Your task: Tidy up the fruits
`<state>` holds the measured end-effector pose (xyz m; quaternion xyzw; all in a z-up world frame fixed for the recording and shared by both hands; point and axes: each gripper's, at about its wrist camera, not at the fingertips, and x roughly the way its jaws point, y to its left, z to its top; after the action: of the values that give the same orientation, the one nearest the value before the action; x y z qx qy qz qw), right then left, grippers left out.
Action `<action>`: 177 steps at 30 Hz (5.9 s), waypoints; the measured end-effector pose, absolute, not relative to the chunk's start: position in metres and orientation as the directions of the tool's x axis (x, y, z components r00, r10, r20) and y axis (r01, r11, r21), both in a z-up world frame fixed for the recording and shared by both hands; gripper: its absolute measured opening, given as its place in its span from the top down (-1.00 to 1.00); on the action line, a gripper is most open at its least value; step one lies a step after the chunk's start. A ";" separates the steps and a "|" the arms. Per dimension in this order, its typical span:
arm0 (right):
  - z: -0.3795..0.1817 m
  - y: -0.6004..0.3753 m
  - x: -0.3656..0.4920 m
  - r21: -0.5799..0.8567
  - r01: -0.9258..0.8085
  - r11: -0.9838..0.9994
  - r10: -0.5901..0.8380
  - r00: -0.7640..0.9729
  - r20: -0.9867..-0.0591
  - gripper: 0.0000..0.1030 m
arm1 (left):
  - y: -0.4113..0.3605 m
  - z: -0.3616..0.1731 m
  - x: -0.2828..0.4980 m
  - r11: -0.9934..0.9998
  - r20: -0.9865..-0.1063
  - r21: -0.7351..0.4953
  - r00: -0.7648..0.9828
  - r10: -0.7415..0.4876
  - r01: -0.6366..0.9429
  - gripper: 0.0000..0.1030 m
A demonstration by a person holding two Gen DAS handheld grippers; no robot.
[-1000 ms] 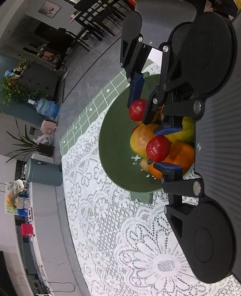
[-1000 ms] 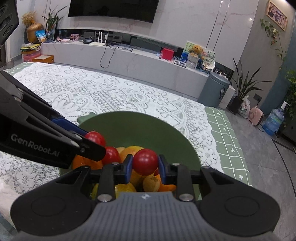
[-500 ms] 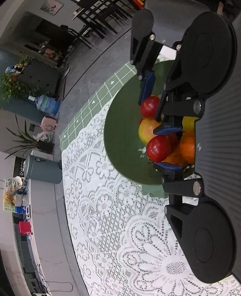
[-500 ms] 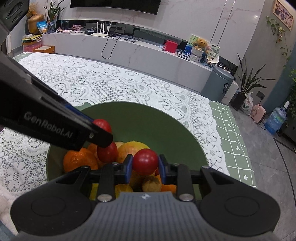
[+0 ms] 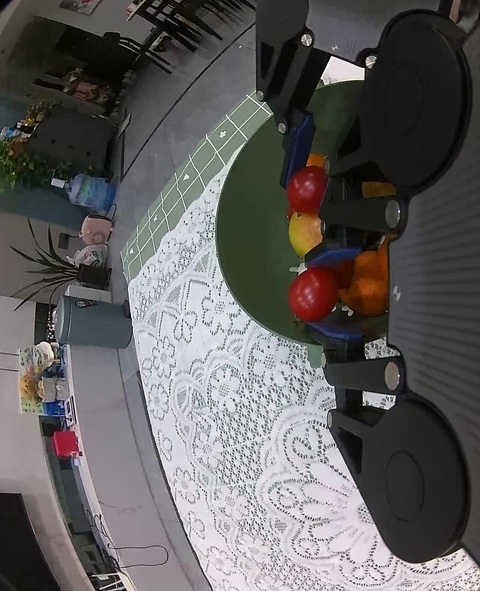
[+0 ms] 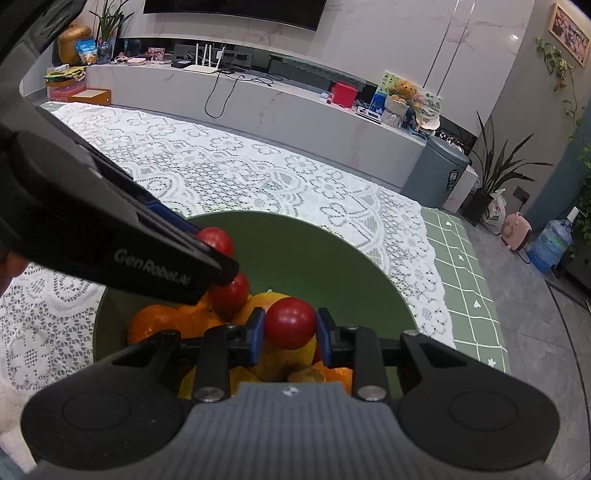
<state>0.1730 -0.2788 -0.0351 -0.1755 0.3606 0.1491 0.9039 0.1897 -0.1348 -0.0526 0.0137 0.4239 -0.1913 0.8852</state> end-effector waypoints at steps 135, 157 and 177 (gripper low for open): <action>0.003 -0.230 0.011 0.024 -0.182 0.983 0.160 0.785 -0.599 -0.92 | -0.040 -0.020 0.018 0.999 -0.625 -0.001 0.780 -0.036 0.046 -0.76; -0.001 -0.231 0.014 0.031 -0.175 0.984 0.157 0.769 -0.619 -0.92 | -0.041 -0.023 0.019 0.999 -0.638 0.007 0.769 -0.036 0.053 -0.76; -0.002 -0.231 0.014 0.028 -0.175 0.984 0.155 0.768 -0.621 -0.92 | -0.042 -0.023 0.018 0.999 -0.639 0.007 0.768 -0.035 0.052 -0.76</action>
<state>0.0137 -0.2306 -0.0023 -0.0157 0.3290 0.0877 0.9401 0.0182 -0.0415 -0.0235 0.0122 0.3397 -0.0232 0.9402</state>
